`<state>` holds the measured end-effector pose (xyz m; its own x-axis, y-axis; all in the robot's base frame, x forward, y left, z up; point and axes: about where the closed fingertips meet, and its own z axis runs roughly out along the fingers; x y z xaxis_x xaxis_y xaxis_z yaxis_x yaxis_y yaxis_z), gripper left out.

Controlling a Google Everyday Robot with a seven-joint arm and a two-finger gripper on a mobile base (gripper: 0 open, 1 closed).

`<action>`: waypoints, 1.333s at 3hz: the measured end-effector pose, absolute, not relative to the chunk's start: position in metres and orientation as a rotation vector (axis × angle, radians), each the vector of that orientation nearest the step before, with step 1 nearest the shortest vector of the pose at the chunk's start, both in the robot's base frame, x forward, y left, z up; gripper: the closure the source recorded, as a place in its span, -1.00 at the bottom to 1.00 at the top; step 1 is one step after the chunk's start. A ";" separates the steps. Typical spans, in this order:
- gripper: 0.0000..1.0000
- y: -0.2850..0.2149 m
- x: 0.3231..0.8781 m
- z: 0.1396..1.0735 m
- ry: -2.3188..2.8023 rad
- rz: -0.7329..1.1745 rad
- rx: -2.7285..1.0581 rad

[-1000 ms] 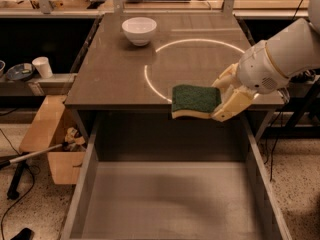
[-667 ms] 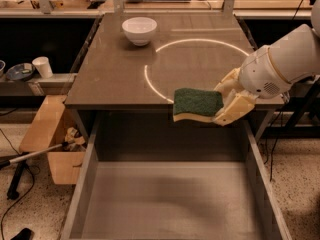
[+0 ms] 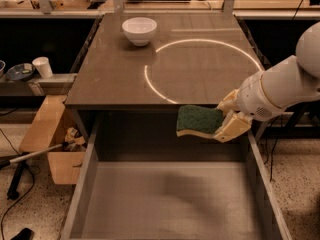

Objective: Place sponge into top drawer

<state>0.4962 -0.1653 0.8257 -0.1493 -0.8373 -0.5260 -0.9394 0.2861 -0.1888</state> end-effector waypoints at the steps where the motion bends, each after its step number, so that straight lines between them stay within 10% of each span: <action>1: 1.00 -0.176 0.494 0.791 2.087 0.229 -1.543; 4: 1.00 -0.179 0.466 0.770 2.144 0.275 -1.513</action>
Offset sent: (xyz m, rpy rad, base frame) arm -0.0039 -0.0201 -0.0519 -0.0218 0.0436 -0.0877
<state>0.4662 -0.1786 0.7697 -0.2591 -0.8242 -0.5036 -0.9245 0.3625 -0.1177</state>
